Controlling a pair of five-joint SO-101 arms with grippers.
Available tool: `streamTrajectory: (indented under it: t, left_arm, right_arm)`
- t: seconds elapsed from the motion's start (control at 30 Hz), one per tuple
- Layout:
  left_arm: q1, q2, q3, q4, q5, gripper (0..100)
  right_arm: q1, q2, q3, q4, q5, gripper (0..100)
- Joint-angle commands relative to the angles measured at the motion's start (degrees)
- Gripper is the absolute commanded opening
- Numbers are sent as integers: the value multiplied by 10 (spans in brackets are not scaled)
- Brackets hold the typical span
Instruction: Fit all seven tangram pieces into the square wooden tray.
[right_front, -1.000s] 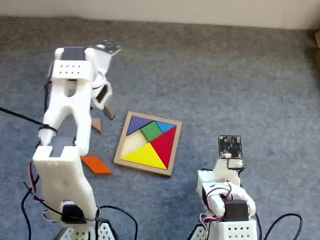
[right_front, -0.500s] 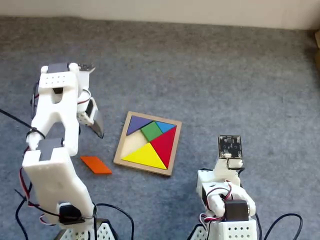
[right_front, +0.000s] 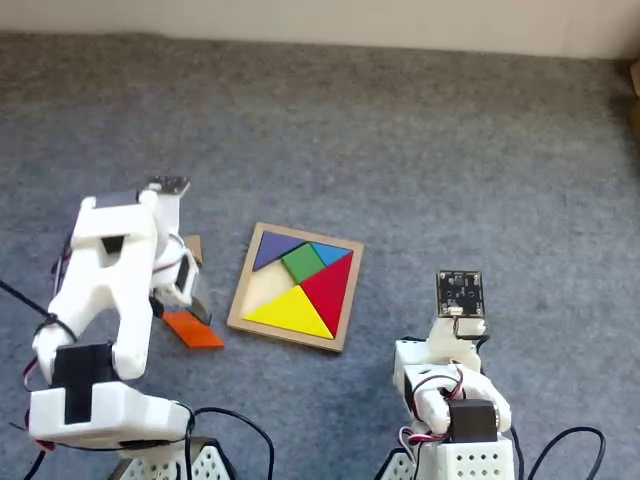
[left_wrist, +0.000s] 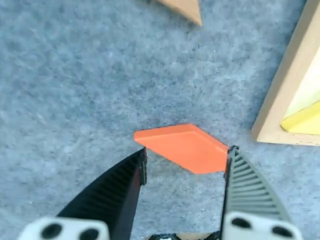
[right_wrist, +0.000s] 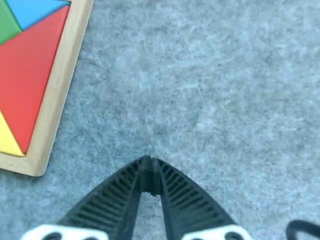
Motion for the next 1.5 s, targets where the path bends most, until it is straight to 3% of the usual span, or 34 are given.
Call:
streamTrajectory:
  t: [0.0, 0.33, 0.57, 0.93, 1.1, 1.27, 1.47]
  left_arm:
    - [7, -29, 35, -55, 51, 256]
    - [25, -29, 103, -135, 93, 247]
    - [29, -29, 104, -159, 101, 146]
    - [28, -35, 18, -172, 99, 140]
    - [28, -35, -54, -90, 37, 150]
    - [23, -35, -101, 12, 4, 271]
    - [28, -42, -49, 34, -57, 285]
  right_arm:
    - [-4, -5, 85, 2, -4, 5]
    - [-4, -5, 85, 2, -4, 5]
    - [-4, -5, 85, 2, -4, 5]
    - [-4, -5, 85, 2, -4, 5]
    - [21, -5, 85, 2, -3, 5]
    - [22, -5, 85, 2, -3, 5]
    - [22, -6, 85, 2, -3, 5]
